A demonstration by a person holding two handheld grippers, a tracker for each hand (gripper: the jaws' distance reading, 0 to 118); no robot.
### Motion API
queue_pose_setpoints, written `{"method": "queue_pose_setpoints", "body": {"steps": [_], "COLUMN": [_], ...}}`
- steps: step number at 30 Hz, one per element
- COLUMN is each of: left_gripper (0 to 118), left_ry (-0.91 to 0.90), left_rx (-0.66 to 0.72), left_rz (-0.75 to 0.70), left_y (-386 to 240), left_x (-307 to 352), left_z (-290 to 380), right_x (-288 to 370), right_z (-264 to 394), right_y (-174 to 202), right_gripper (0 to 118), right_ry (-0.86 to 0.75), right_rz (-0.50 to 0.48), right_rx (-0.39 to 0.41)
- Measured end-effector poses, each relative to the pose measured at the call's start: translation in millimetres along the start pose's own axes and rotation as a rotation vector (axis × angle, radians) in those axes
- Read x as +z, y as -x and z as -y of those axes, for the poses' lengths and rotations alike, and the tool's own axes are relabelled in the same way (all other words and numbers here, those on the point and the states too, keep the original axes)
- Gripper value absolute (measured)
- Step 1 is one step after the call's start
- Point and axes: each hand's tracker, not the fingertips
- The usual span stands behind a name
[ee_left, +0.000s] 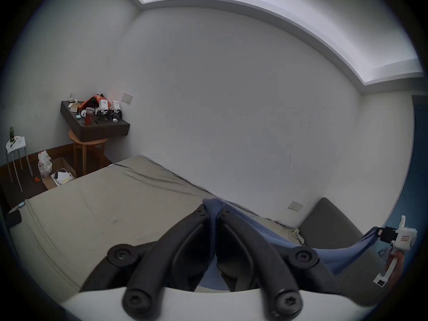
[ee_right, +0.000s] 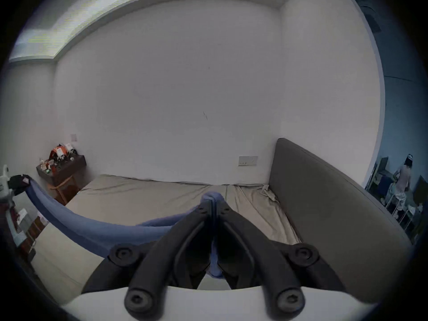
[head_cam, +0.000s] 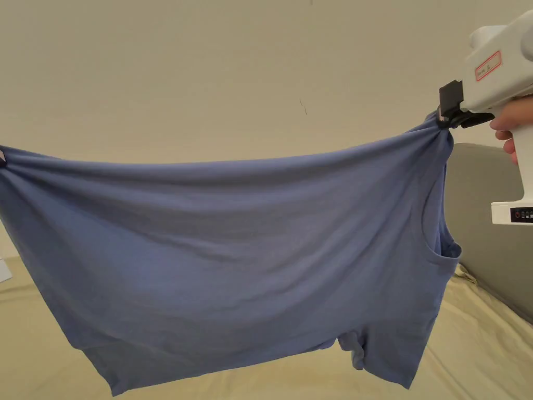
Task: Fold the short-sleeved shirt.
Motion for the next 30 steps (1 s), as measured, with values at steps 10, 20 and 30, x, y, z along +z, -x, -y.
{"method": "queue_pose_setpoints", "body": {"steps": [10,20,30], "left_gripper": [3,3,3], "left_ry": [0.147,0.382,0.503], "left_rx": [-0.055,-0.067,-0.106], "left_rz": [-0.081,-0.136,-0.103], "left_y": [10.5,42.9,69.5], "left_x": [-37.0,-83.3,-50.8], "left_z": [46.4,176.0,283.9], "right_x": [-55.5,-124.7,-111.8], "right_z": [51.6,194.9,357.0], "right_y": [6.8,21.8,11.2], "right_gripper": [5,5,5], "right_ry": [0.132,0.329,0.466], "right_rz": [0.05,0.145,-0.048], "right_rx": [0.023,0.264,0.063]}}
